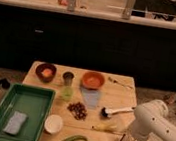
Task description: Place eraser in red bowl
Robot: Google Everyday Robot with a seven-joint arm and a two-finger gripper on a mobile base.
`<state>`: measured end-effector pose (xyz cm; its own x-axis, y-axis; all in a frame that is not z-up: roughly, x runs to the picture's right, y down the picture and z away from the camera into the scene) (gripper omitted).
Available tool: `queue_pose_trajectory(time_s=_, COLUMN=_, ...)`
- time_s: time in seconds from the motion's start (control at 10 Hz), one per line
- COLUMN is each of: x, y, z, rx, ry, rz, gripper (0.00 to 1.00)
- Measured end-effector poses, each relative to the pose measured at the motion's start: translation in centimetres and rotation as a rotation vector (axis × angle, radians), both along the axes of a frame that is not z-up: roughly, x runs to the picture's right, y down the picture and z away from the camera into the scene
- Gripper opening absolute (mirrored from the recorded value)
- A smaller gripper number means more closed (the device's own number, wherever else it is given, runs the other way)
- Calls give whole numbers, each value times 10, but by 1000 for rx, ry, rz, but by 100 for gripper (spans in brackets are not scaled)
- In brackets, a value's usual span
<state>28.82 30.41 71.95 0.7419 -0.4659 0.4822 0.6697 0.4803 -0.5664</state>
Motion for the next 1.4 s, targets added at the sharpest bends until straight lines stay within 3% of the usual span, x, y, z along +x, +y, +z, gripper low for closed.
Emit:
queue_pose_trajectory(time_s=0.4, x=0, y=1, z=1, rx=4, ry=-6, rz=-8, gripper=80)
queue_pose_trajectory(time_s=0.7, x=-14, y=15, z=20, rx=0, ry=-56, rz=-84, gripper=80)
queue_pose_trajectory(time_s=1.1, x=-25, y=29, z=31, rx=-42, ry=-100, rz=-153, gripper=80)
queue_pose_trajectory(time_s=1.2, x=-23, y=30, z=34, rx=-51, ry=-106, rz=-152, gripper=78)
queue_pose_trajectory(time_s=1.4, x=-20, y=29, z=37, rx=-53, ry=-111, rz=-140, gripper=63)
